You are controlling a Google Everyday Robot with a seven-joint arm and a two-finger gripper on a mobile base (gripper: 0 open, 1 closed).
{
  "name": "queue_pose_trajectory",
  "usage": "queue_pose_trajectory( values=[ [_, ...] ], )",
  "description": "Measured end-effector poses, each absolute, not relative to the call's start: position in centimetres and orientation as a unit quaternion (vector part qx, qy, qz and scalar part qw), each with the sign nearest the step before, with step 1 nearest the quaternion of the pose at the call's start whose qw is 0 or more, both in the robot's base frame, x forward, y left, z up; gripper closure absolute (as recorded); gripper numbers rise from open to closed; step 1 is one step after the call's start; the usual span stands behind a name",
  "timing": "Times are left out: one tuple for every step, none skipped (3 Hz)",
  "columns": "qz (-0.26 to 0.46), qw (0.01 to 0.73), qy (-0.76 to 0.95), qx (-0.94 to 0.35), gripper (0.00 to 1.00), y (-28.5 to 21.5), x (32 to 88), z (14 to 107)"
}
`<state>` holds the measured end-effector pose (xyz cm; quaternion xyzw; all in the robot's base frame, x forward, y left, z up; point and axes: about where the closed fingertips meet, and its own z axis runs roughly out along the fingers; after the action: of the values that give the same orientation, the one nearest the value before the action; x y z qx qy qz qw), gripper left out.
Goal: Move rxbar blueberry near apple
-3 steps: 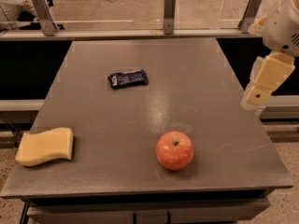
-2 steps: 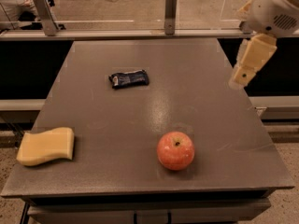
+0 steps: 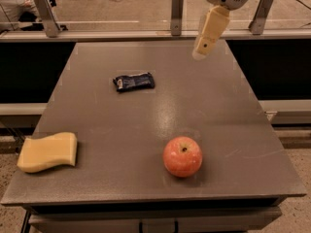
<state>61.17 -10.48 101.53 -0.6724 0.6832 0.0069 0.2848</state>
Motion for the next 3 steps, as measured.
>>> queue_pose_trajectory(
  values=[
    [0.021,0.279,0.668,-0.69,0.0,-5.1,63.8,100.2],
    [0.011,0.251,0.685,-0.684,0.0,-2.5,65.9,97.4],
    [0.002,0.224,0.698,-0.68,0.0,-1.2,67.1,94.8]
  ],
)
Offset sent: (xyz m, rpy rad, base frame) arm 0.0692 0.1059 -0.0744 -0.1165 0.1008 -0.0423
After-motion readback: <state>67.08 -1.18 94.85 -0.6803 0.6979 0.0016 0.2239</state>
